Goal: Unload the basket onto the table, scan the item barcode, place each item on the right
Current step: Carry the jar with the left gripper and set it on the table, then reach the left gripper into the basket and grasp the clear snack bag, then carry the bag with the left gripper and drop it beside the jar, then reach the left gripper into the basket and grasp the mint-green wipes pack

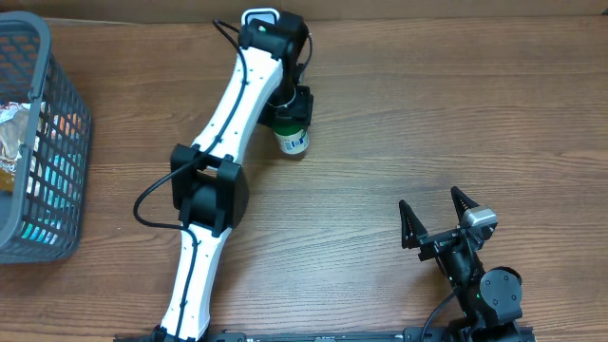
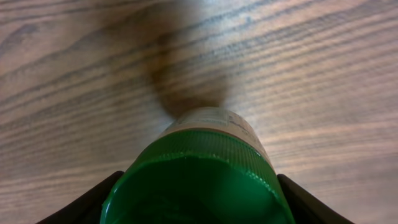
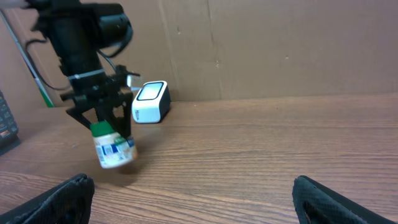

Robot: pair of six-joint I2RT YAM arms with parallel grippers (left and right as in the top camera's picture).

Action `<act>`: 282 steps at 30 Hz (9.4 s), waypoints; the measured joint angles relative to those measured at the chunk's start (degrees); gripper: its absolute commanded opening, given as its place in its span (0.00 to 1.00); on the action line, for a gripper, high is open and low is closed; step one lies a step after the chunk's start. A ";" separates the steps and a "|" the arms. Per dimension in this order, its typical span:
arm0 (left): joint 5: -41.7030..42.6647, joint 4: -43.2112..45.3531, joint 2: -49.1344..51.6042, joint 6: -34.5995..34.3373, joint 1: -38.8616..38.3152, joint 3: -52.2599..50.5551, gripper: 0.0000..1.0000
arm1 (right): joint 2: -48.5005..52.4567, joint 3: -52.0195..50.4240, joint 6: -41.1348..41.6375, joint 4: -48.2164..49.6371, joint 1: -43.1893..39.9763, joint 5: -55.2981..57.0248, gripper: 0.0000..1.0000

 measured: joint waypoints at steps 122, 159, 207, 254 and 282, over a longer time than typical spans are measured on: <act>-10.40 11.61 0.81 13.68 64.54 -4.09 0.04 | 0.00 0.00 0.00 0.00 -0.02 0.00 1.00; 2.43 10.01 -37.44 -0.35 18.84 -30.45 0.04 | 0.00 0.00 0.02 -0.04 0.00 -0.02 1.00; -3.08 5.46 -37.18 -17.49 16.57 -12.68 1.00 | 0.00 0.00 0.02 0.00 0.00 0.00 1.00; 2.45 12.28 -7.72 12.76 68.65 -19.63 0.56 | 0.00 0.00 0.02 0.00 -0.02 0.02 1.00; 11.50 11.37 -4.52 20.39 67.28 -18.58 0.04 | 0.00 0.00 0.02 0.00 0.00 0.00 1.00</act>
